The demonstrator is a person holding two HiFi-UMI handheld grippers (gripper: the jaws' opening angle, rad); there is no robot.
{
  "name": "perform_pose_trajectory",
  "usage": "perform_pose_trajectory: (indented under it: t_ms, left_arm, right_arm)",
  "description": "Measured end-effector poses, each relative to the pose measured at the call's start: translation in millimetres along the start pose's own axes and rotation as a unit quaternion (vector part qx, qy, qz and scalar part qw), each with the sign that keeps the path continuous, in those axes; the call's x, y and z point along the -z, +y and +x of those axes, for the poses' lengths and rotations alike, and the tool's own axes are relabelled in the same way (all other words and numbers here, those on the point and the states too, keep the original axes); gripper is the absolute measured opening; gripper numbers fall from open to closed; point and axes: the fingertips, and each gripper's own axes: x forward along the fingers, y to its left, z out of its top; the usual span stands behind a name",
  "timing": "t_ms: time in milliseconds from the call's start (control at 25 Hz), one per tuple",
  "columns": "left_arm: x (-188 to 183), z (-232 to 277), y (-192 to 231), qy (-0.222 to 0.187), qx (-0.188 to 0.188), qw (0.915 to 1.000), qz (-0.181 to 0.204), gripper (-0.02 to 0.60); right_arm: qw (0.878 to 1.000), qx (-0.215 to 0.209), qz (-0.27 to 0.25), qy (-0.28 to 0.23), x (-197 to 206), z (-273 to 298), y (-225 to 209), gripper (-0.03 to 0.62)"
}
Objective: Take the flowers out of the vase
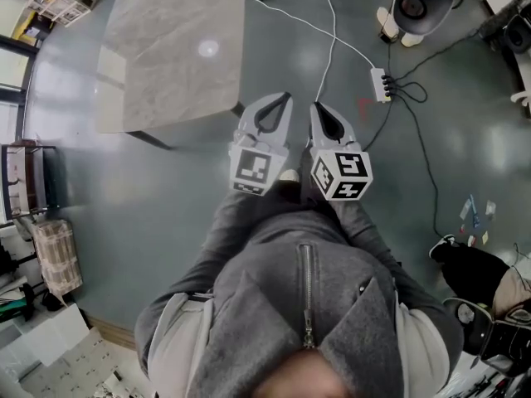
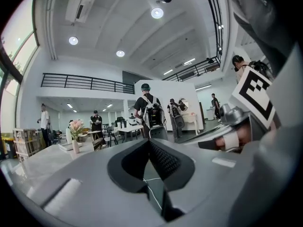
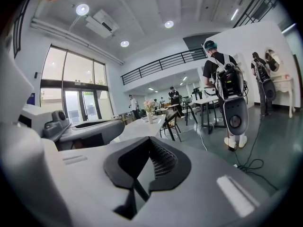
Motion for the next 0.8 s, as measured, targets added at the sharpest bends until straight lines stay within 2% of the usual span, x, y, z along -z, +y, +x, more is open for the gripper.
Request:
perform_pose_trajectory:
  t_ms: [240,800]
  left_arm:
    - [5,-3,27,0.007,-0.031,0.9994,0.011,0.008]
    - [9,84,80,0.022,-0.060,0.9978,-0.018,0.008]
  right_arm:
    - [0.999,-0.032,-0.009,0.016,5,17,17,0.003]
    - [0.997,-0.057,-0.018,0.038,-34,109,-31,0.003]
